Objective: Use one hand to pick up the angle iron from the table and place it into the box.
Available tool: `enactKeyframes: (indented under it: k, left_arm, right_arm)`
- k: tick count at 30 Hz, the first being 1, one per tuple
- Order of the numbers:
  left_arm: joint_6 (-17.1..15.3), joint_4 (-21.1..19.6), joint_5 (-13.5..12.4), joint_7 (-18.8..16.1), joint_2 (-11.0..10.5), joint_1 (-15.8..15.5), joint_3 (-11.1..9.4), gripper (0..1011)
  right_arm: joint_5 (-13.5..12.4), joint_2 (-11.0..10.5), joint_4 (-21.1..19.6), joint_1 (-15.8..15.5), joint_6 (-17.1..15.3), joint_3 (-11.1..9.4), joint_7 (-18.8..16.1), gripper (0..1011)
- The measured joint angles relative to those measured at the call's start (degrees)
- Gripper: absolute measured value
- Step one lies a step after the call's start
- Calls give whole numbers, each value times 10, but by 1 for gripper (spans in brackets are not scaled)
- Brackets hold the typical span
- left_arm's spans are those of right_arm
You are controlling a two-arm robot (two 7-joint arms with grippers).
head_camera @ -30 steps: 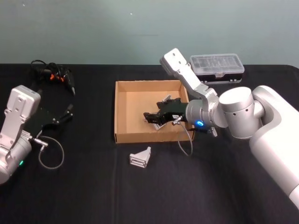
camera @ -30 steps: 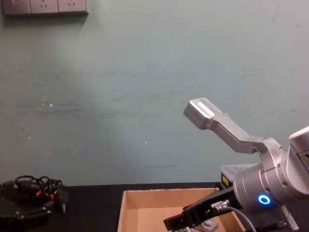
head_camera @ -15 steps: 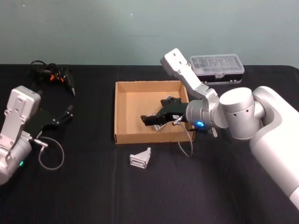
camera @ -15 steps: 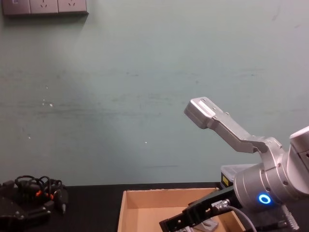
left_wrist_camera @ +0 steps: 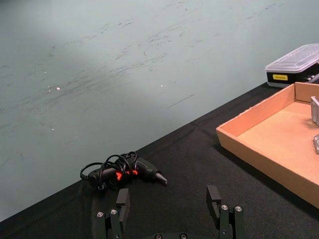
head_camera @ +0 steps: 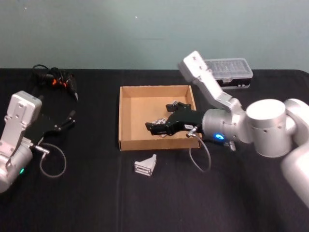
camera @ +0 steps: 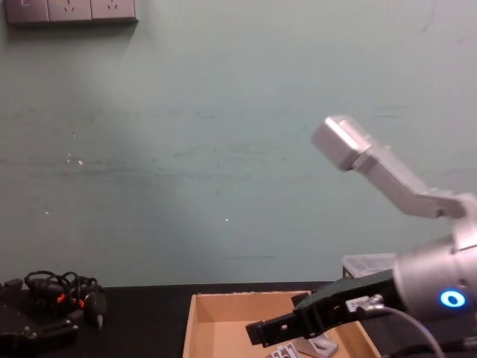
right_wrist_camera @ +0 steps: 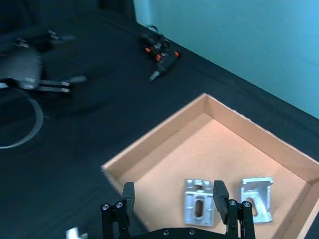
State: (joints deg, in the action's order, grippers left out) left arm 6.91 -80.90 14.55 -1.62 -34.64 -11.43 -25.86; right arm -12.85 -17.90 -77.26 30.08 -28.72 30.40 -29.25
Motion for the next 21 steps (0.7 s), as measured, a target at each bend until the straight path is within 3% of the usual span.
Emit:
enactKeyframes:
  k: [4, 10, 15, 21]
  left_arm:
    - [0, 0, 0, 0, 0, 0, 0, 1011]
    - [0, 0, 0, 0, 0, 0, 0, 1011]
    - [0, 0, 0, 0, 0, 0, 0, 1011]
    - [0, 0, 0, 0, 0, 0, 0, 1011]
  right_arm:
    - [-22, -30, -70, -39, -4, -10, -7, 1004]
    - [-51, -65, -144, -90, -16, -21, -17, 1004]
    - [-73, -84, -175, -116, -23, -23, -26, 1004]
    - [-77, -97, -181, -122, -21, -13, -29, 1004]
